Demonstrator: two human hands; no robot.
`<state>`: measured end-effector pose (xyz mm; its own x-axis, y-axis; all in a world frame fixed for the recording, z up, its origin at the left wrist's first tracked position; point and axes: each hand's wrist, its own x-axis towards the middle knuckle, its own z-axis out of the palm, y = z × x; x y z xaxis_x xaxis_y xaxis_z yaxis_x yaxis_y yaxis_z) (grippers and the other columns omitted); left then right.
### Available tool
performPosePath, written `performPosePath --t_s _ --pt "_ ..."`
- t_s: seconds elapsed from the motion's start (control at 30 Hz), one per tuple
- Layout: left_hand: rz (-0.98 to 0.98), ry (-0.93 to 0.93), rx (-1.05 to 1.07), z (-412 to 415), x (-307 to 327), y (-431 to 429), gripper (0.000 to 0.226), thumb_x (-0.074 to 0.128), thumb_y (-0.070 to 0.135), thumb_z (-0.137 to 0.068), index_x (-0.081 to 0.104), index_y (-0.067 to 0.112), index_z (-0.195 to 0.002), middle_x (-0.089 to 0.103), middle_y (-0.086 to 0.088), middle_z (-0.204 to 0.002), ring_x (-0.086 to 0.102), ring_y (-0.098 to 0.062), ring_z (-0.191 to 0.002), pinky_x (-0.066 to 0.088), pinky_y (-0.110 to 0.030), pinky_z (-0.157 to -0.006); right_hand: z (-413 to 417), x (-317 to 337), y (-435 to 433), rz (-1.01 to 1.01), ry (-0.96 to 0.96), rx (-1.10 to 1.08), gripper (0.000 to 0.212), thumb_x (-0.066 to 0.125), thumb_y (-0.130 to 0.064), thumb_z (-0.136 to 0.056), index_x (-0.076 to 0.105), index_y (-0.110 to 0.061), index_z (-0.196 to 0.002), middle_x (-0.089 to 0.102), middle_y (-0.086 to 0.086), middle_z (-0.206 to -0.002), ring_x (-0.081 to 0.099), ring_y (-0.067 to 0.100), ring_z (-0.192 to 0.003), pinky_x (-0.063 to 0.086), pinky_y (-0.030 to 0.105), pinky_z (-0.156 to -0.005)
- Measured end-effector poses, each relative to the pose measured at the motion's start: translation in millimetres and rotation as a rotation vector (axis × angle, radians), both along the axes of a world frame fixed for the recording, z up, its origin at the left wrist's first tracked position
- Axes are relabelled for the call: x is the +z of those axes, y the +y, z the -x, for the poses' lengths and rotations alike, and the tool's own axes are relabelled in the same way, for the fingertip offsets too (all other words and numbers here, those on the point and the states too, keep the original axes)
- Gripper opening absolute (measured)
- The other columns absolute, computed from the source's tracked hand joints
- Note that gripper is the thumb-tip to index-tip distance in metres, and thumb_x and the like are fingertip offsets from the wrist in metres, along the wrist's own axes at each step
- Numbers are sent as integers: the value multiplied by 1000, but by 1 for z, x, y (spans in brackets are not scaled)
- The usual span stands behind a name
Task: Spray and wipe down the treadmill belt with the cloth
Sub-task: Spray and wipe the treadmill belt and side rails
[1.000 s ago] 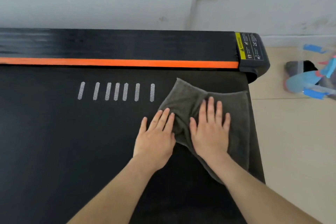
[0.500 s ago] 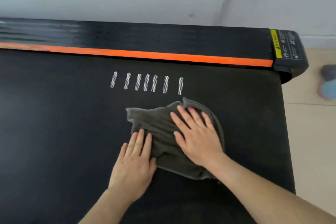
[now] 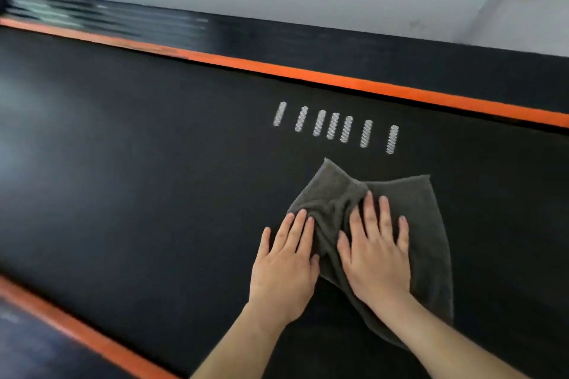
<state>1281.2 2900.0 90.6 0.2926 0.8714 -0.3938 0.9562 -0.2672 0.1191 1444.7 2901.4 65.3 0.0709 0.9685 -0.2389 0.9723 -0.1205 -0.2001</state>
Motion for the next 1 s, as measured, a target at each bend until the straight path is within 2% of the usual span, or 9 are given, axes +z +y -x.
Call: performPosePath --t_s 0.13,0.33,0.5,0.6,0.7,0.83,0.9,0.93,1.0 --pt "24 118 141 86 10 -15 62 13 53 -104 -12 26 -153 -20 7 -160 -19 -12 -148 -11 -42 -117 77 -1 22 -23 30 302 61 27 -48 -99 46 -16 -147 36 7 -158 28 30 -148 25 58 -116" --pt "69 242 415 203 15 -54 70 -4 58 -96 -13 22 -156 -17 1 -164 -19 -14 -149 -10 -46 -119 213 -8 41 -54 76 714 63 24 -51 -98 44 -18 -149 36 5 -158 28 28 -148 15 55 -119" --pt "118 289 621 257 20 -84 75 0 60 -97 -2 16 -158 -6 -3 -166 -10 -19 -152 -3 -49 -121 296 -5 32 -23 74 887 77 -3 -54 -91 11 -22 -159 3 2 -167 -2 25 -154 -7 51 -120" --pt "142 254 634 252 24 -106 78 -4 60 -95 0 13 -158 -5 -5 -166 -12 -19 -152 -9 -45 -121 300 -8 12 -34 85 902 71 12 -53 -96 27 -18 -156 19 5 -165 13 26 -153 1 50 -120" --pt "72 221 596 236 28 -121 84 -4 58 -91 18 11 -157 11 -8 -165 -1 -22 -153 -11 -42 -116 274 -10 -5 -78 103 981 63 28 -49 -97 50 -15 -145 39 6 -156 33 26 -146 15 49 -116" --pt "8 152 577 236 36 -132 55 22 47 -101 50 23 -143 37 -3 -157 22 -24 -150 13 -48 -119 240 -7 -19 -57 148 985 60 28 -48 -99 54 -15 -142 43 4 -154 34 23 -145 23 49 -115" --pt "-9 155 529 249 39 -133 44 31 43 -99 64 29 -126 51 -4 -147 40 -26 -142 38 -52 -111 235 -3 -19 -75 194 983 60 19 -49 -103 48 -19 -146 38 3 -157 31 21 -147 23 48 -115" --pt "-19 160 510 255 40 -133 42 34 42 -97 67 30 -121 56 -5 -142 47 -27 -137 47 -50 -104 229 1 -19 -78 213 999 59 17 -48 -104 43 -22 -150 34 2 -159 29 21 -148 24 49 -115" --pt "-82 123 527 284 45 -128 46 34 41 -96 63 25 -128 52 -7 -146 45 -28 -139 47 -47 -105 234 3 -17 -118 238 1095 55 18 -45 -104 38 -28 -152 32 0 -160 28 20 -148 25 50 -113"
